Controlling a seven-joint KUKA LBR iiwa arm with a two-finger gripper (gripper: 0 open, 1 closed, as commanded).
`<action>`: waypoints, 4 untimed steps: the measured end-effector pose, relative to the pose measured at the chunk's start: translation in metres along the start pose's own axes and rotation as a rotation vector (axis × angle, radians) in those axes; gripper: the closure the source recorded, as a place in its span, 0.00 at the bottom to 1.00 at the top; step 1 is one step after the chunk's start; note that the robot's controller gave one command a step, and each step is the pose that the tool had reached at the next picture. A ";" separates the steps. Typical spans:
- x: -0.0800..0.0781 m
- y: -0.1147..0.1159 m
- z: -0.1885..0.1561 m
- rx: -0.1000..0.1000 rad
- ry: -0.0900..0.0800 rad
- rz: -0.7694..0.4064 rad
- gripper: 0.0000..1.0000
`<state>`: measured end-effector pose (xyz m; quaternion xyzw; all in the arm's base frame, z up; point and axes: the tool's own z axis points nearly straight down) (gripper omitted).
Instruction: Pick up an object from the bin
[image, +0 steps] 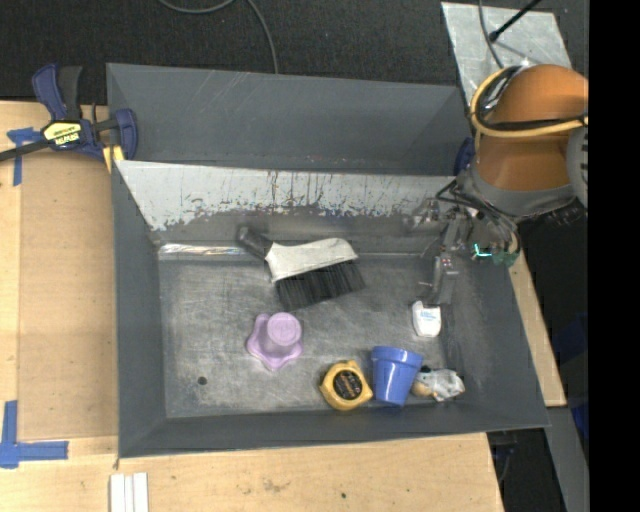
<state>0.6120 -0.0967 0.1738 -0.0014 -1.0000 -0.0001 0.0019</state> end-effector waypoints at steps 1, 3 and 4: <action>-0.001 0.000 -0.004 0.001 -0.006 -0.002 0.00; 0.039 -0.048 0.062 0.003 -0.012 -0.019 0.00; 0.035 -0.029 0.084 0.001 -0.003 -0.006 0.00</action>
Offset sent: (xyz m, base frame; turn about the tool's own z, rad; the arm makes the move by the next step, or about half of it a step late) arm -0.0457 -0.0593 -0.0775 -0.0287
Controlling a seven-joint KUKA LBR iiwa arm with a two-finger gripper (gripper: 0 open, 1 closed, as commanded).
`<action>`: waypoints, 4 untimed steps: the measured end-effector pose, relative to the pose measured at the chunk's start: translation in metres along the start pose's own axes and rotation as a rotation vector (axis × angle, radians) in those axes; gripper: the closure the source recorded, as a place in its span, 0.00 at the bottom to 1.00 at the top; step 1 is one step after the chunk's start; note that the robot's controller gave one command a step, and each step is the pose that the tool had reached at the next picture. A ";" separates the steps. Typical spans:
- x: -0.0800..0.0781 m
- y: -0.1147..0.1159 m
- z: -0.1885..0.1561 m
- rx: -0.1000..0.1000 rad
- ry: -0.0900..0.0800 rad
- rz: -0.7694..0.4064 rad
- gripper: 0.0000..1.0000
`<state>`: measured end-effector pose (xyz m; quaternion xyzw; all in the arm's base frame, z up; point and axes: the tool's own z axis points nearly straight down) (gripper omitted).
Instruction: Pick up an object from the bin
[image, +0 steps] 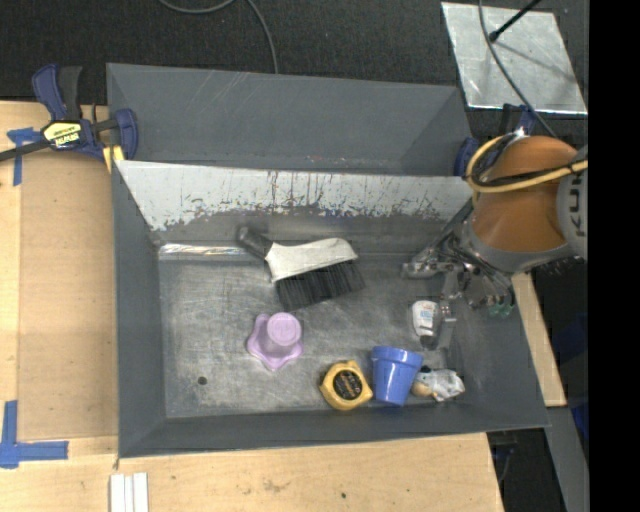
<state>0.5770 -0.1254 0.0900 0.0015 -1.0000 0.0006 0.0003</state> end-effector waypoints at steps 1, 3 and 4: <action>0.003 0.014 -0.014 0.000 -0.006 -0.213 0.00; 0.086 -0.002 -0.028 -0.001 0.000 -0.173 0.00; 0.087 0.051 -0.025 0.000 -0.002 -0.214 0.00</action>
Offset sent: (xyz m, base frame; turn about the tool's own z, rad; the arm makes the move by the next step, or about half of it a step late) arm -0.0920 -0.0083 0.0229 -0.1303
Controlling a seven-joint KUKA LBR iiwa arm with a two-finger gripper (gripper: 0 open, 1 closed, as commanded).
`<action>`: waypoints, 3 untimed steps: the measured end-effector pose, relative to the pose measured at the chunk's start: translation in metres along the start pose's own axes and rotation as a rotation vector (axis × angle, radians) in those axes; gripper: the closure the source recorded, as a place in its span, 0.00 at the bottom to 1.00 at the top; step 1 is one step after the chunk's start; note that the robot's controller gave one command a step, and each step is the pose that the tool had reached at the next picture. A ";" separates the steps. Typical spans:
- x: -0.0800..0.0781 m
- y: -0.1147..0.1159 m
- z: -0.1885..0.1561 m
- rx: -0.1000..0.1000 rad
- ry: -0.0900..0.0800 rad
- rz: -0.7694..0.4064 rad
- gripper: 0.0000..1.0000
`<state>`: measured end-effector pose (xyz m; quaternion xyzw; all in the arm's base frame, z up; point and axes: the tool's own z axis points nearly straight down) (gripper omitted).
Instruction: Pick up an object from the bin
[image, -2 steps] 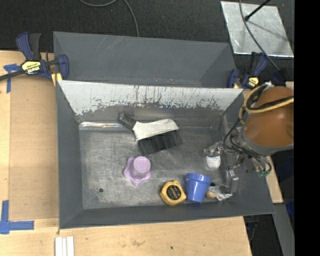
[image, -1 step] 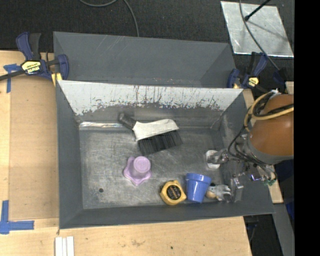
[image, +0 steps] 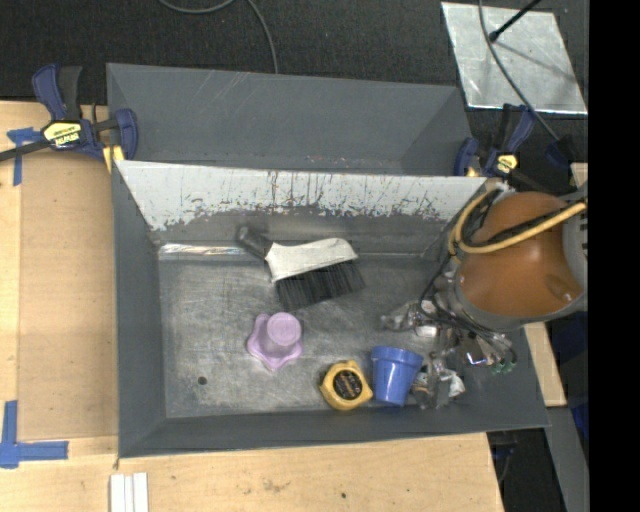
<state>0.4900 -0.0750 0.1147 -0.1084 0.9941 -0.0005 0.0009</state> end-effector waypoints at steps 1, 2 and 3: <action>-0.005 0.019 0.020 -0.005 0.002 -0.162 0.00; -0.012 0.016 0.039 0.012 -0.031 -0.393 1.00; -0.012 0.016 0.039 0.012 -0.031 -0.394 1.00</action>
Offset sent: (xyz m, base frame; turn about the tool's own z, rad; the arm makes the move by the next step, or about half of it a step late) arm -0.0014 0.0187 -0.0447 -0.3931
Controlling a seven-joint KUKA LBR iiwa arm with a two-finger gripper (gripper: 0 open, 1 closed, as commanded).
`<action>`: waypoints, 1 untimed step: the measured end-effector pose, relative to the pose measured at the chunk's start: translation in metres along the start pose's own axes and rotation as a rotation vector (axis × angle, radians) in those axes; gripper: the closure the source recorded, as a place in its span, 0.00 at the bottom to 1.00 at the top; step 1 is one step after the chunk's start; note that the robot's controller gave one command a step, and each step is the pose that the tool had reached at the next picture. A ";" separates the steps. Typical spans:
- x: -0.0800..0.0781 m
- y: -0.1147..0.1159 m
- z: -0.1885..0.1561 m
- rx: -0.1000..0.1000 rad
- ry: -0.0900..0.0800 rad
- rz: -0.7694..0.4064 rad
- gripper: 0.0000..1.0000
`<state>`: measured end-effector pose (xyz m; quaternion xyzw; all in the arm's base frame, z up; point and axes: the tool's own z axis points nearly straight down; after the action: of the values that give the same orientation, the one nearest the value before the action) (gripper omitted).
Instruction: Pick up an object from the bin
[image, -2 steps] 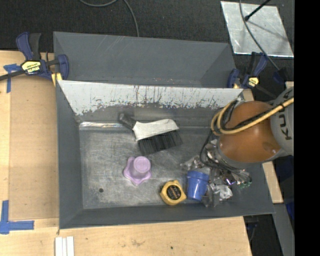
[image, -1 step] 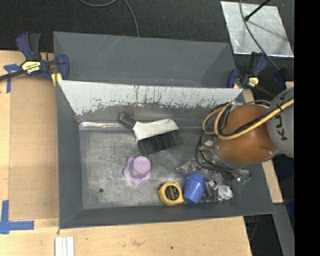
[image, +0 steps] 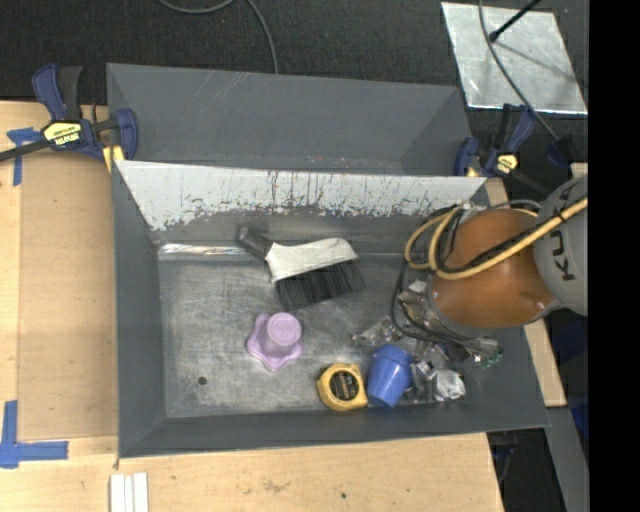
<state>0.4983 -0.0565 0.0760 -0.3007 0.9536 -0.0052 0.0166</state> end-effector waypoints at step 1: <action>0.001 0.007 -0.032 -0.018 0.025 0.015 1.00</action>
Offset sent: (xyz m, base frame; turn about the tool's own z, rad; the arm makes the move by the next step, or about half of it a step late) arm 0.0046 -0.0012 0.1936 -0.0079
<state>0.4923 -0.0513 0.1078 -0.2936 0.9559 -0.0005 0.0019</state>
